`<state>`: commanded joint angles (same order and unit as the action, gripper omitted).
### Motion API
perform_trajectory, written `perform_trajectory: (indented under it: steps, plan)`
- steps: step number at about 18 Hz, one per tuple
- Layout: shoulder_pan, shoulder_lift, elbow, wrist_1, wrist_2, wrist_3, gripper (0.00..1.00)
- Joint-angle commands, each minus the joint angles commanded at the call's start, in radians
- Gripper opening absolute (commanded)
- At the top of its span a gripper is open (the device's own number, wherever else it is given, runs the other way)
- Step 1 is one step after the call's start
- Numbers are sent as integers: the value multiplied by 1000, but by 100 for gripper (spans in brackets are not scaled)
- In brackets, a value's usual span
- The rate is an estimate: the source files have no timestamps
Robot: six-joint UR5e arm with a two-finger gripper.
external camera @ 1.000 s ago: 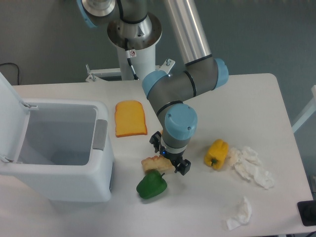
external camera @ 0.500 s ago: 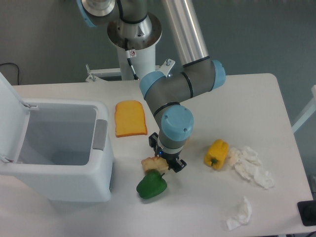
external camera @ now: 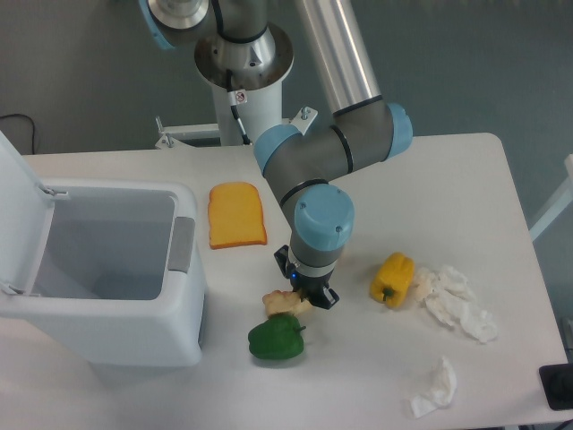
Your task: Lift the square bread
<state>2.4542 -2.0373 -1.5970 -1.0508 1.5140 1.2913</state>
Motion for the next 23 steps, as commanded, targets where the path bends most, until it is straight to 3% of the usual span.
perform_trajectory:
  steps: [3,9,13,14,17,23]
  plan:
    - [31,52,8,-9,0,114,0]
    - [60,75,80,-11,-2,122,0]
    - [89,103,81,-31,0,238,0]
    - [94,104,81,-40,2,256,7]
    - [109,137,81,-64,2,260,6]
    - [114,141,78,-75,-2,260,3]
